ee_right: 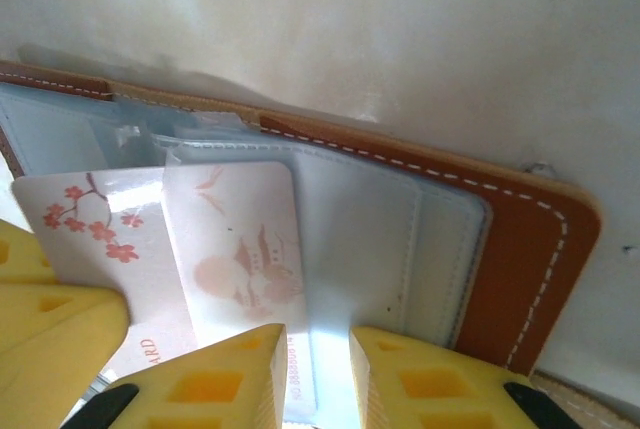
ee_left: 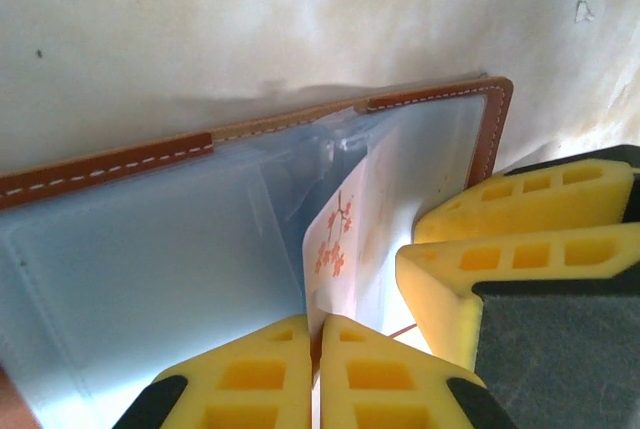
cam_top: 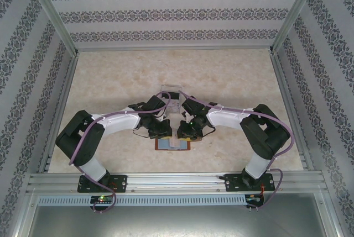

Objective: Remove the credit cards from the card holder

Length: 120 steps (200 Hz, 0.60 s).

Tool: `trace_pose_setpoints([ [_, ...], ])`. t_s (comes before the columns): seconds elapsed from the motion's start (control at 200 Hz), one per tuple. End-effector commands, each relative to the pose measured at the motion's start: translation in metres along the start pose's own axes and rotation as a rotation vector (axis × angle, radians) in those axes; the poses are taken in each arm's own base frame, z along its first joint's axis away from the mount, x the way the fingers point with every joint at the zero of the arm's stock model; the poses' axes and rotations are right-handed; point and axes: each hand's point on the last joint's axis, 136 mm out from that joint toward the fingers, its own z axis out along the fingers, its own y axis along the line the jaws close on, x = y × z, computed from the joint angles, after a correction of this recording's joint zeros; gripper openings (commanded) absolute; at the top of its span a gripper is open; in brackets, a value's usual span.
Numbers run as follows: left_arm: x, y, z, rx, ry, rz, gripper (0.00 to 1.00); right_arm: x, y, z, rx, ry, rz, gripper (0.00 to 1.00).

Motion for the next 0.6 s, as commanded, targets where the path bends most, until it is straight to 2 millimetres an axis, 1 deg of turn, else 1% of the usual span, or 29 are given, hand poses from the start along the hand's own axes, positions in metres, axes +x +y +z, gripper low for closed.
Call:
trace_pose_setpoints([
  [0.0,0.001,0.014,-0.009,-0.068,-0.008,0.005,0.08,0.010,-0.026,0.010,0.106,0.026,0.028,0.27],
  [0.595,0.005,0.015,-0.023,-0.077,-0.028,0.019,0.07,0.011,-0.027,0.010,0.108,0.026,0.027,0.26],
])
